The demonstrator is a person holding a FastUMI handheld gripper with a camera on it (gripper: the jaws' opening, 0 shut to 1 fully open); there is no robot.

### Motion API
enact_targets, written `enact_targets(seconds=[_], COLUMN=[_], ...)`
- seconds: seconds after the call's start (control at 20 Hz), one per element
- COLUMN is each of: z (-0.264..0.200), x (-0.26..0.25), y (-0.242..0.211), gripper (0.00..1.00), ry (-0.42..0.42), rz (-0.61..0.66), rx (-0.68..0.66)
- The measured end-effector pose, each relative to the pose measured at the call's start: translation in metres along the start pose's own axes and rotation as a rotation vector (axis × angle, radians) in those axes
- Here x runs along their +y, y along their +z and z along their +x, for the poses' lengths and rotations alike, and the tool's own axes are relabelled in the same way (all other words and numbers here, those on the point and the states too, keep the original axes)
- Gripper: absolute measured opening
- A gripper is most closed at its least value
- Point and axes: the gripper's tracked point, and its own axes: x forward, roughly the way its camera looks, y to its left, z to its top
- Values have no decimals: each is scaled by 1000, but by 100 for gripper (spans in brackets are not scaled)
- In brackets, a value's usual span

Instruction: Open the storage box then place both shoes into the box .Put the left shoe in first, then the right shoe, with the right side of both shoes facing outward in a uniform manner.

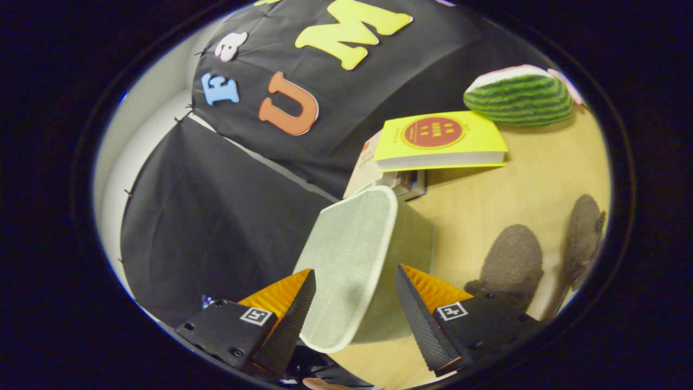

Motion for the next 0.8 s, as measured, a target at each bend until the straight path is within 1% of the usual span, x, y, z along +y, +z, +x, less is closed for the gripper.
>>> enact_targets(seconds=[0.05,0.1,0.15,0.2,0.25,0.35,0.4,0.45,0.5,0.55,0.65,0.75,0.8], z=[2,6,9,12,15,20,20,17,15,13,7,3,2], x=[-5,-19,-31,-35,-34,-38,-32,-30,-29,-25,-19,-8,-3], y=[1,4,7,6,5,4,3,4,6,9,10,10,11], gripper=[92,92,88,84,81,63,55,40,35,26,16,11,10], ry=[1,-27,-55,-55,-37,-30,-6,0,-1,1,-10,-21,-26], rz=[32,49,51,64,82,113,122,110,91,80,48,3,-14], rx=[23,31,42,59,79,106,113,111,99,89,76,55,43])
